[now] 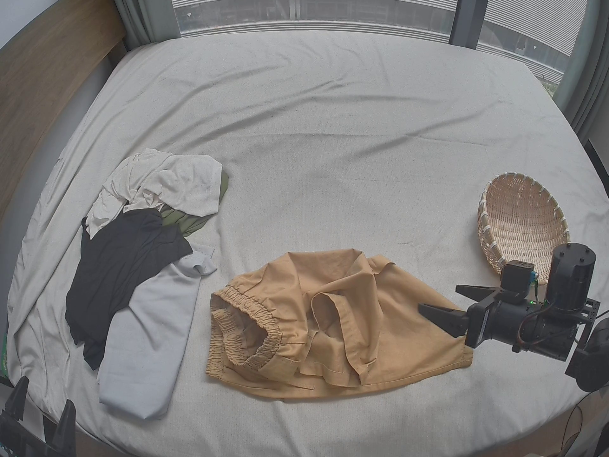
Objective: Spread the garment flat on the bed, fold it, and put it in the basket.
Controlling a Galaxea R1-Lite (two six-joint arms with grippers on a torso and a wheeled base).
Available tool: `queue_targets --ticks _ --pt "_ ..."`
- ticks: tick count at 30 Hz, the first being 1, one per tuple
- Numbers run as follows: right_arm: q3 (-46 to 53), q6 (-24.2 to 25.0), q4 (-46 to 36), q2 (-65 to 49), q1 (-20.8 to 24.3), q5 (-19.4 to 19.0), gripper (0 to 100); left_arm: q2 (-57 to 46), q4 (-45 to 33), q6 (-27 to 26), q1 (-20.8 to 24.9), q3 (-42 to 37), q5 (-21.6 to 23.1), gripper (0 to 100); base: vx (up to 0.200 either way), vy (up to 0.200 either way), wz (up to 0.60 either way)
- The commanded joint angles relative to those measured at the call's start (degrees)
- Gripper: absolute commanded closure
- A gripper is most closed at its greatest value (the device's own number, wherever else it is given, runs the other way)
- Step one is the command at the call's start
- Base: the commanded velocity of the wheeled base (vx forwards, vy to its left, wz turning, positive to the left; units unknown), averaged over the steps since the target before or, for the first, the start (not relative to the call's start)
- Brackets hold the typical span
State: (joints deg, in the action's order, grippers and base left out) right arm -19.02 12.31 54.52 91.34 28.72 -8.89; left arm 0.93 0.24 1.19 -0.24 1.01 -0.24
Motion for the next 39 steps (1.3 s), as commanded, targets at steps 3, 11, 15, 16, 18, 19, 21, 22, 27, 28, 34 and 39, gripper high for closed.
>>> queue_targets --ticks 3,11,15,16,18,19,21,22,27,28,34,39 --pt "-5.2 1.7 0.3 5.6 5.5 -0.2 0 -0.8 0.0 0.0 0.0 -1.0 0.0 0 0.0 0.0 0.0" --pt "-9.4 3.9 1.4 12.6 6.9 -1.7 0 -0.8 0.0 0.0 0.0 -1.0 0.0 0 0.0 0.0 0.0" --pt "-11.4 4.0 3.1 15.3 8.5 -1.7 0 -0.8 0.0 0.1 0.0 -1.0 0.0 0 0.0 0.0 0.0" --pt "-11.8 4.0 3.1 15.9 9.1 -1.7 0 -0.7 0.0 0.1 0.0 -1.0 0.0 0 0.0 0.0 0.0" --pt "-12.7 4.3 3.1 17.0 10.0 -1.7 0 -0.8 0.0 0.1 0.0 -1.0 0.0 0 0.0 0.0 0.0" --pt "-12.7 4.3 3.1 17.0 10.0 -1.7 0 -0.8 0.0 0.1 0.0 -1.0 0.0 0 0.0 0.0 0.0" --pt "-14.0 5.4 3.1 19.0 11.3 -1.7 0 -0.8 -0.1 0.2 0.0 -1.0 0.0 0 0.0 0.0 0.0" --pt "-14.0 5.4 3.1 19.0 11.3 -1.7 0 -0.8 -0.1 0.2 0.0 -1.0 0.0 0 0.0 0.0 0.0" --pt "-16.4 5.6 2.7 22.5 13.6 -1.8 0 -0.8 -0.1 0.3 0.0 -1.0 0.0 0 0.0 0.0 0.0" --pt "-16.7 5.6 2.6 23.1 13.9 -2.1 0 -0.7 -0.1 0.3 0.0 -1.0 0.0 0 0.0 0.0 0.0" --pt "-20.2 5.7 2.3 28.1 14.3 -2.1 0 -0.8 -0.1 0.3 0.0 -1.0 0.0 0 0.0 0.0 0.0" --pt "-22.4 5.7 2.3 30.9 14.0 -2.1 0 -0.7 -0.1 0.3 0.0 -1.0 0.0 0 0.0 0.0 0.0"
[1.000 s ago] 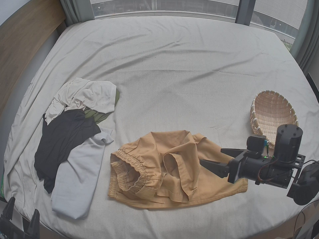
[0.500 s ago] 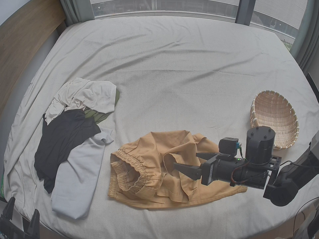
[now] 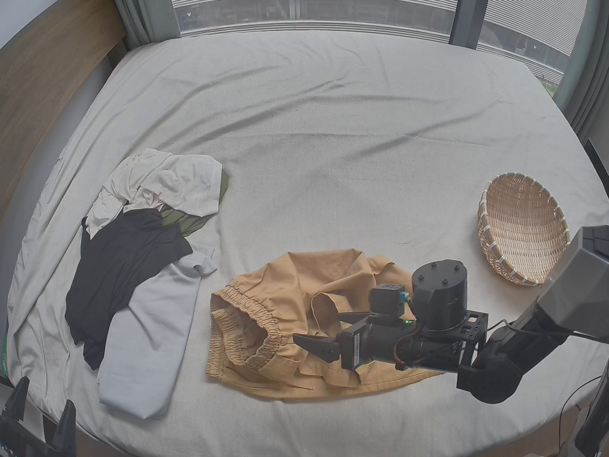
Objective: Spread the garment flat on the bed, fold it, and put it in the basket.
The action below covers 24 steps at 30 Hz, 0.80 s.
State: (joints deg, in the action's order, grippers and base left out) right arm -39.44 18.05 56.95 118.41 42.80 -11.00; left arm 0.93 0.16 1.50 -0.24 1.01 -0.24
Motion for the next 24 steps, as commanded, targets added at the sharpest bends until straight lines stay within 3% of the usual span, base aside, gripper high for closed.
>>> queue_targets --ticks 1,24 --pt "-2.3 0.0 -0.2 4.3 -0.1 0.0 0 -0.7 0.0 0.1 0.1 -1.0 0.0 0 0.0 0.0 0.0" --pt "-7.2 -0.3 -1.7 9.2 -5.4 1.9 0 -0.7 0.0 0.1 0.0 -1.0 0.0 0 0.0 0.0 0.0"
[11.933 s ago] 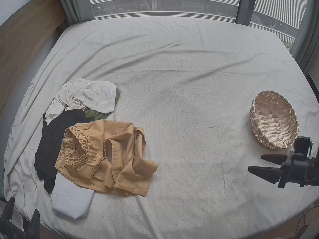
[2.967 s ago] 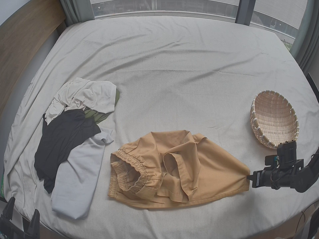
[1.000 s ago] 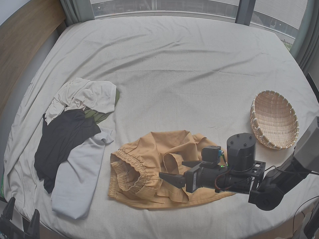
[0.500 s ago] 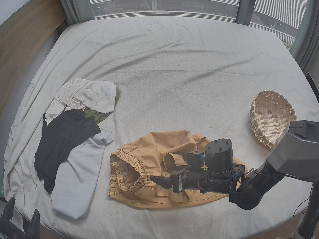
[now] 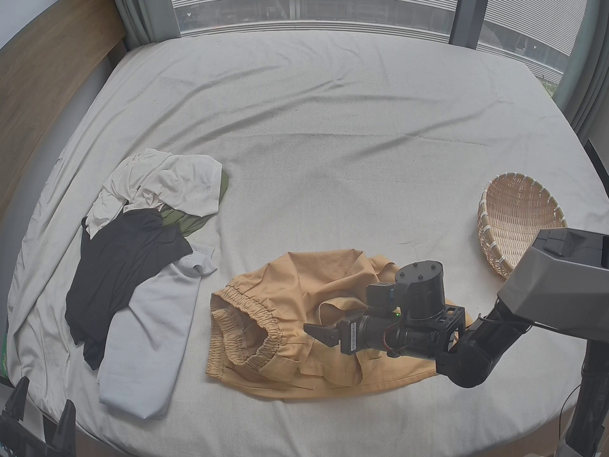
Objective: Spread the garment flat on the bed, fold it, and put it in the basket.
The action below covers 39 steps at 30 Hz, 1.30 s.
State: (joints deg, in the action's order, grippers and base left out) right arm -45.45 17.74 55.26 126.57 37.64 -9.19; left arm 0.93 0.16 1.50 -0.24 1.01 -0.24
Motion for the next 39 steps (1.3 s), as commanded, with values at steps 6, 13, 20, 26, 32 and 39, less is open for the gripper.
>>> queue_targets --ticks 6,13,20,26,32,39 --pt "-4.1 -0.1 -0.9 3.0 -0.1 1.5 0 -0.8 0.0 0.1 0.0 -1.0 0.0 0 0.0 0.0 0.0" --pt "-5.6 0.0 -2.2 3.3 -0.2 3.2 100 -0.8 0.0 0.1 0.0 -1.0 0.0 0 0.0 0.0 0.0" --pt "-5.4 0.1 -2.2 2.7 -0.2 3.2 100 -0.8 0.0 0.1 0.0 -1.0 0.0 0 0.0 0.0 0.0" --pt "-4.9 0.2 -2.0 2.5 -0.2 3.3 100 -0.7 0.0 0.1 0.0 -1.0 0.0 0 0.0 0.0 0.0" --pt "-1.2 0.4 -1.9 -1.9 0.3 3.4 100 -0.8 0.0 0.1 0.0 -1.0 0.0 0 0.0 0.0 0.0" --pt "4.4 0.5 -1.9 -9.2 -0.4 3.4 100 -0.7 0.0 0.1 0.0 -1.0 0.0 0 0.0 0.0 0.0"
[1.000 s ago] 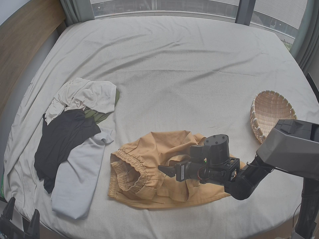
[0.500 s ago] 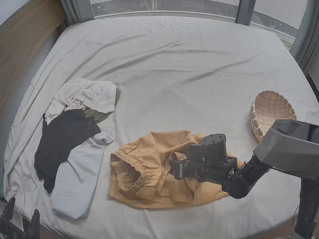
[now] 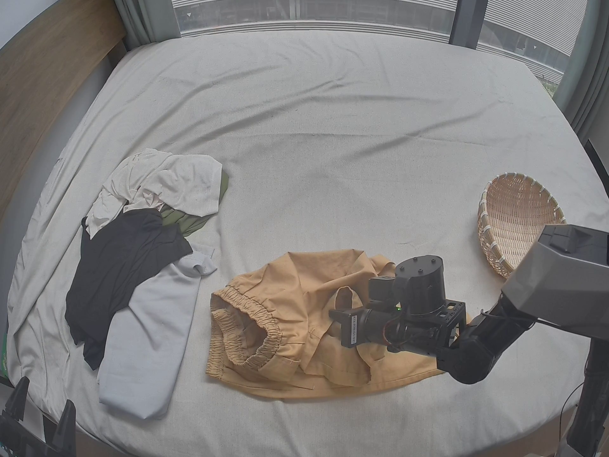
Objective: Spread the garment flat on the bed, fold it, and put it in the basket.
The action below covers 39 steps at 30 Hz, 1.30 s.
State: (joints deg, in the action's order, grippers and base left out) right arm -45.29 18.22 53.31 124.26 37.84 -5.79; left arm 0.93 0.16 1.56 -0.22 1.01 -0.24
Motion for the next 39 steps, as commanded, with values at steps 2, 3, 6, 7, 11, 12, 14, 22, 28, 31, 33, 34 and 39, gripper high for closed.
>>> queue_targets --ticks 2,3,6,7,11,12,14,22,28,31,33,34,39 --pt "5.8 0.1 0.0 -8.5 -1.6 -0.1 100 -0.8 0.0 0.0 0.0 -1.0 0.0 0 0.0 0.0 0.0" --pt "6.6 0.0 0.0 -9.2 -2.2 -0.1 100 -0.7 0.0 0.0 0.0 -1.0 0.0 0 0.0 0.0 0.0" --pt "8.3 0.0 0.1 -10.5 -4.4 -0.2 100 -0.8 0.0 0.0 0.0 -1.0 0.0 0 0.0 0.0 0.0" --pt "8.6 0.0 0.1 -10.7 -5.1 -0.2 100 -0.7 0.0 0.0 0.0 -1.0 0.0 0 0.0 0.0 0.0" --pt "9.3 0.1 0.3 -10.9 -6.9 -0.4 100 -0.8 0.0 -0.1 0.0 -1.0 0.0 0 0.0 0.0 0.0" --pt "9.3 0.3 0.3 -10.9 -7.0 -0.5 100 -0.7 0.0 -0.1 0.0 -1.0 0.0 0 0.0 0.0 0.0" --pt "9.0 0.9 0.4 -10.5 -6.9 -0.7 100 -0.7 0.0 0.0 0.0 -1.0 0.0 0 0.0 0.0 0.0" --pt "8.2 2.7 5.8 -6.2 -6.2 -1.4 100 -0.7 0.0 0.0 0.0 -1.0 0.0 0 0.0 0.0 0.0" --pt "8.2 2.7 6.3 -5.3 -6.0 -1.5 100 -0.8 0.0 0.0 0.0 -1.0 0.0 0 0.0 0.0 0.0" --pt "8.1 2.7 6.3 -5.3 -5.7 -1.9 100 -0.8 0.0 -0.1 0.0 -1.0 0.0 0 0.0 0.0 0.0" --pt "7.9 2.7 6.4 -5.3 -5.7 -2.2 100 -0.8 0.0 -0.1 0.0 -1.0 0.0 0 0.0 0.0 0.0" --pt "7.8 2.7 6.4 -5.3 -5.6 -2.2 0 -0.8 0.0 -0.1 0.0 -1.0 0.0 0 0.0 0.0 0.0" --pt "7.5 3.8 7.1 -4.9 -4.1 -2.1 0 -0.8 0.0 -0.1 0.0 -1.0 0.0 0 0.0 0.0 0.0"
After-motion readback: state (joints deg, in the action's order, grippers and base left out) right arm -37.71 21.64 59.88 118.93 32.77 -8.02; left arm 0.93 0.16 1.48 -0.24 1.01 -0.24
